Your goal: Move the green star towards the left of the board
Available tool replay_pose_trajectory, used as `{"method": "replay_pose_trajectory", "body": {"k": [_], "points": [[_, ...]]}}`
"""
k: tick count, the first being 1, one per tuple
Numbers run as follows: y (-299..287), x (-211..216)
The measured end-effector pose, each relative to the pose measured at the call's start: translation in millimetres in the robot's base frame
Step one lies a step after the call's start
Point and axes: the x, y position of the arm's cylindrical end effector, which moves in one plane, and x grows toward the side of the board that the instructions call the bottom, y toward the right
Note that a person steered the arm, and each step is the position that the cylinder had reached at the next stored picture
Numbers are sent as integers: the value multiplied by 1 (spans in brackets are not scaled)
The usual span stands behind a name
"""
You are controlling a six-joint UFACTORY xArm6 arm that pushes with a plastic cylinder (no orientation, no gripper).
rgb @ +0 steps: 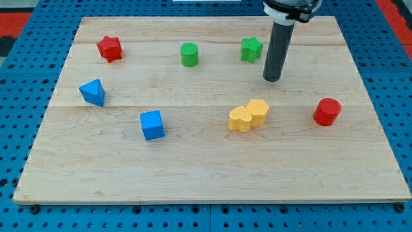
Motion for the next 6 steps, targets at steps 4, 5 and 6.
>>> {"method": "replay_pose_trajectory", "body": {"k": [4, 5, 6], "points": [[-38, -58], [-42, -58], [-58, -59]]}}
